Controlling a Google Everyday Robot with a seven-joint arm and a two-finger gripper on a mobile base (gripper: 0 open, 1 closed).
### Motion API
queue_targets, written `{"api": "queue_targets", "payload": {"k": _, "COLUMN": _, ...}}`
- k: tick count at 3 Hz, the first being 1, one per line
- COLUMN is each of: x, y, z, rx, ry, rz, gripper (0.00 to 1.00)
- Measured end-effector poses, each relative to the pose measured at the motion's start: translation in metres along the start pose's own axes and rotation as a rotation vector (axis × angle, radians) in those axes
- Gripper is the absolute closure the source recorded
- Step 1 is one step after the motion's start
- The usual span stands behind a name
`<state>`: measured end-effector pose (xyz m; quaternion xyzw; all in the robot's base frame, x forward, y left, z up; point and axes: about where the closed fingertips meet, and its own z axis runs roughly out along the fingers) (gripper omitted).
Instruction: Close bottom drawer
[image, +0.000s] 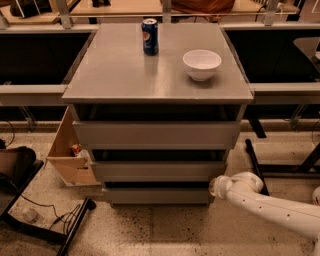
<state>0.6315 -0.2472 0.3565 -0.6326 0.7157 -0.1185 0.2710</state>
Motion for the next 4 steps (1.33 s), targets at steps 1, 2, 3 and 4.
{"api": "queue_targets", "payload": {"k": 1, "x": -0.003, "y": -0.009, "z": -0.026, "rx": 0.027, "ry": 0.054, "rz": -0.006, "gripper": 1.00}}
{"api": "queue_targets", "payload": {"k": 2, "x": -0.009, "y": -0.020, "z": -0.068, "rx": 0.063, "ry": 0.159, "rz": -0.001, "gripper": 1.00}}
{"api": "queue_targets", "payload": {"k": 3, "x": -0.020, "y": -0.040, "z": -0.106, "rx": 0.112, "ry": 0.244, "rz": -0.023, "gripper": 1.00}}
{"api": "queue_targets", "payload": {"k": 4, "x": -0.035, "y": -0.069, "z": -0.133, "rx": 0.181, "ry": 0.280, "rz": -0.068, "gripper": 1.00}}
